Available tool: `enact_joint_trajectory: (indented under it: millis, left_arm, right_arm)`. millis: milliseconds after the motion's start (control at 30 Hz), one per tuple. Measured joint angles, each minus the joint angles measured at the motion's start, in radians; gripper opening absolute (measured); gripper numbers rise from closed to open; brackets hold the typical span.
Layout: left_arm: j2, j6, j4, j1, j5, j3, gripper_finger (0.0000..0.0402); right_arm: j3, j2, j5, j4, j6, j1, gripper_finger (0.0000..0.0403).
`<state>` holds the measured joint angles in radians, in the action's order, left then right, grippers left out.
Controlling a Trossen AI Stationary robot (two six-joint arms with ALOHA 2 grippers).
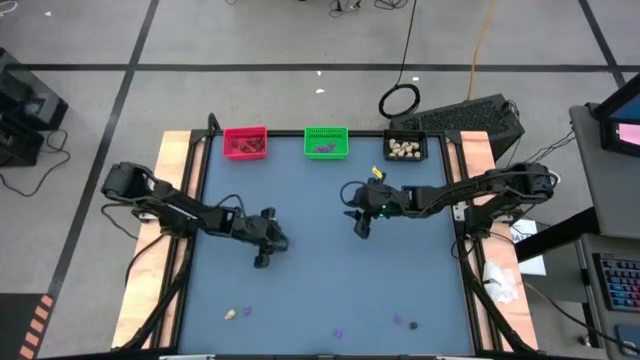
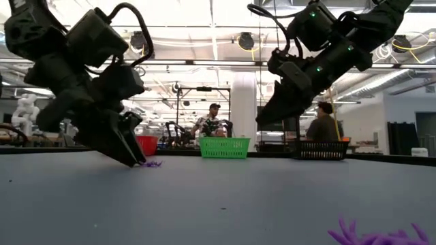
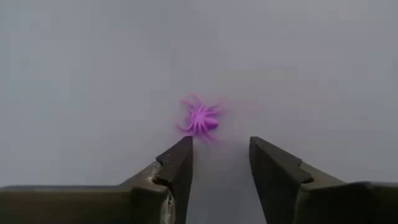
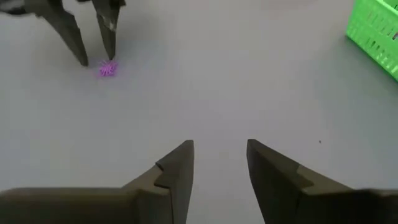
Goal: Sort Halloween decoration
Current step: Put the purple spider toy into the green bin
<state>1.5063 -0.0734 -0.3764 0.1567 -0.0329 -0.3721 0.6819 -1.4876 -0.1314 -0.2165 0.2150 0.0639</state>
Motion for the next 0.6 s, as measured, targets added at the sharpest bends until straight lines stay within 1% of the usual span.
enact_joint_trajectory:
  millis: [167,300,400,500,600]
  left_arm:
    - [0.054,-0.003,-0.056,0.018,-0.067,-0.004,0.0159]
    - [0.067,-0.026,-0.082,0.018,-0.096,-0.004,0.0160]
    - [0.068,-0.027,-0.085,0.015,-0.150,-0.004,0.0156]
    - [0.069,-0.036,-0.082,0.006,-0.155,-0.004,0.0133]
    - [0.069,-0.044,-0.074,0.000,-0.150,-0.004,0.0095]
  right_arm:
    - [0.000,0.000,-0.002,-0.004,0.000,0.000,0.0141]
    - [0.000,0.000,-0.003,-0.008,-0.020,0.000,0.0141]
    - [0.000,0.000,-0.003,-0.019,-0.030,0.000,0.0141]
    - [0.000,0.000,-0.003,-0.029,-0.045,0.000,0.0141]
    - [0.000,0.000,-0.003,-0.048,-0.057,0.000,0.0141]
